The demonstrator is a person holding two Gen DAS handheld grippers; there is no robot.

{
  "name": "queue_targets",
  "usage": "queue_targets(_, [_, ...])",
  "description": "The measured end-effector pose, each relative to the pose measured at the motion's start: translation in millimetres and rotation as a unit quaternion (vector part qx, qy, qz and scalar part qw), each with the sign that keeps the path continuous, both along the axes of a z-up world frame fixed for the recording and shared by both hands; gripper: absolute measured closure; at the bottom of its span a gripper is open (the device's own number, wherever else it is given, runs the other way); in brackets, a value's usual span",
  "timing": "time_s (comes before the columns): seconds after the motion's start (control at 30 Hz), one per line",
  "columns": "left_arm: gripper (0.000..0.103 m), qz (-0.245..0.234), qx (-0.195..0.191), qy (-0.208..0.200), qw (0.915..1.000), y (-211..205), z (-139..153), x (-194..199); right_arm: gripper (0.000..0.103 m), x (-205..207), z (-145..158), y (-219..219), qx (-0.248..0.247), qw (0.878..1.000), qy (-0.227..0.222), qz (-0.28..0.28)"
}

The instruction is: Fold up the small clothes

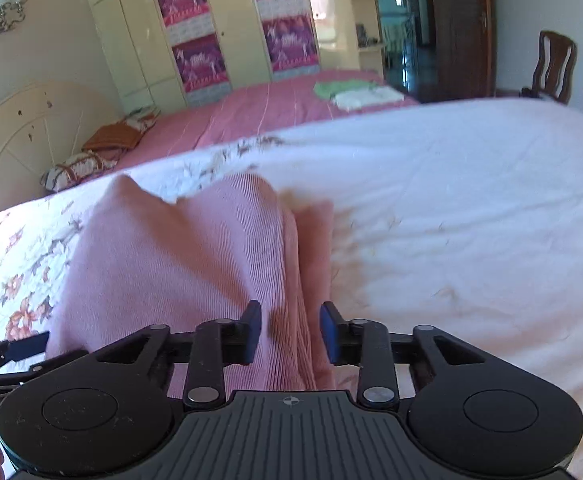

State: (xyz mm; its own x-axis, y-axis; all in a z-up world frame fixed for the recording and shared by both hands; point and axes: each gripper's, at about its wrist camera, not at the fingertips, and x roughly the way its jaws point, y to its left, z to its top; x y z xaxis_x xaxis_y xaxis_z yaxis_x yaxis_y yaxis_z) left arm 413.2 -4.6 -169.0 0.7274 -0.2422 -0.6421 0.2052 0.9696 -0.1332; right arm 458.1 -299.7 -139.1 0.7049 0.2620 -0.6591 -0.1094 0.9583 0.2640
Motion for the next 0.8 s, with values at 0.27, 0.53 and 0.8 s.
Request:
queue_targets(0.27, [0.036, 0.009, -0.02, 0.034, 0.9992, 3, -13, -1, 0.068, -26, -37, 8, -0.047, 0.997, 0.063, 0.002])
queue_targets(0.53, [0.037, 0.023, -0.063, 0.02, 0.9975, 18, 18, 8, 0.067, -13, -10, -8, 0.027, 0.999, 0.033, -0.002])
queue_targets(0.8, [0.04, 0.059, -0.075, 0.031, 0.995, 26, 23, 64, 0.058, 69, -20, 5, 0.055, 0.998, 0.045, 0.0])
